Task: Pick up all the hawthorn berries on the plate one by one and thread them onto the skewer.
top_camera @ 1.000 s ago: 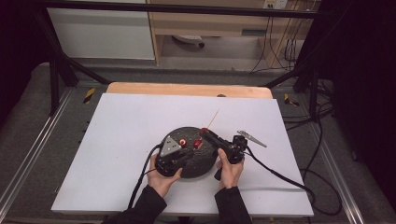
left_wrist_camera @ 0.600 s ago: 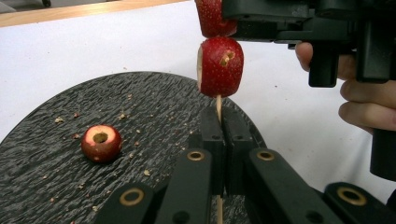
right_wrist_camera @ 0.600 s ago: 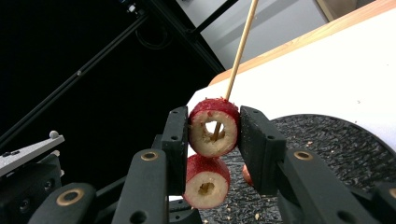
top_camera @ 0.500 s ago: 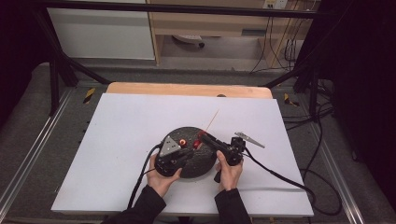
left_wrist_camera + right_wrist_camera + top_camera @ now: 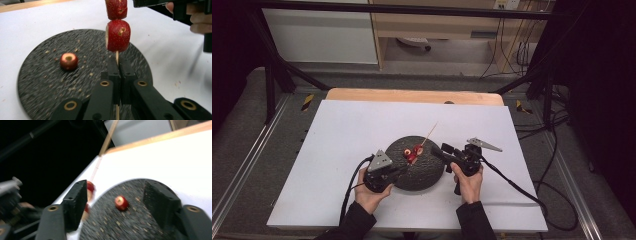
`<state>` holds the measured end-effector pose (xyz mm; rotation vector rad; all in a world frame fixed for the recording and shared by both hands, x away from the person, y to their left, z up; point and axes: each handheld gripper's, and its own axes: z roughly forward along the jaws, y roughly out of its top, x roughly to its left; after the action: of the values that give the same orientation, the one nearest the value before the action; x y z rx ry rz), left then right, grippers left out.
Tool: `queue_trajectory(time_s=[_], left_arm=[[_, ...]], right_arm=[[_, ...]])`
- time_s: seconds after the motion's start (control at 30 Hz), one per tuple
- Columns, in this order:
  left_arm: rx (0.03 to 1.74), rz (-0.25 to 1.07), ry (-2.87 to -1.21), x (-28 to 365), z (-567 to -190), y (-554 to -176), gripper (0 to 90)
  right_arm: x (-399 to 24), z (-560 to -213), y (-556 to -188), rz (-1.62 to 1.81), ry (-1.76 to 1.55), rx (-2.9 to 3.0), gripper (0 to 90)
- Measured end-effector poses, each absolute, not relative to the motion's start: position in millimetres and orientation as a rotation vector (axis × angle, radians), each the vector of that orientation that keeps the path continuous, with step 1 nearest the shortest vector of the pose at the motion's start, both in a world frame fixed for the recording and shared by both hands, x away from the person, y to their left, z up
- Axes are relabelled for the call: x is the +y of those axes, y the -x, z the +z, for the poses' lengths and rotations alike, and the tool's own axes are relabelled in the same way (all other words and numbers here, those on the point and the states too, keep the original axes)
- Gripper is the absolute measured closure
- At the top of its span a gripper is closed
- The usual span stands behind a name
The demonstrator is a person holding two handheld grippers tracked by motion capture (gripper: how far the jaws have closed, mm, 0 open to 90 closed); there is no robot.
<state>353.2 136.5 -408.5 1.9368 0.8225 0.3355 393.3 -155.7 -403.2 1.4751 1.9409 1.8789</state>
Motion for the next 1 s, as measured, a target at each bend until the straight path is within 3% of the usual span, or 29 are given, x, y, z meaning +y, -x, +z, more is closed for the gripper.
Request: queue_trajectory(time_s=[0.17,0.47,0.73,1.0], left_arm=[[0.795,0.337,-1.983,155.5,-410.0,-347.4,88.3],[0.829,0.34,-2.025,190.8,-416.6,-341.7,88.3],[0.862,0.352,-2.021,219.8,-418.4,-335.0,88.3],[0.907,0.343,-2.018,242.3,-424.4,-332.8,88.3]], right_arm=[[-159.4,-406.1,-397.5,1.743,-1.436,2.062,19.9],[-160.6,-404.3,-404.2,1.52,-1.364,2.237,7.2],[-147.7,-395.0,-410.7,1.385,-1.299,2.373,3.7],[-124.8,-383.5,-421.2,1.233,-1.225,2.495,5.7]])
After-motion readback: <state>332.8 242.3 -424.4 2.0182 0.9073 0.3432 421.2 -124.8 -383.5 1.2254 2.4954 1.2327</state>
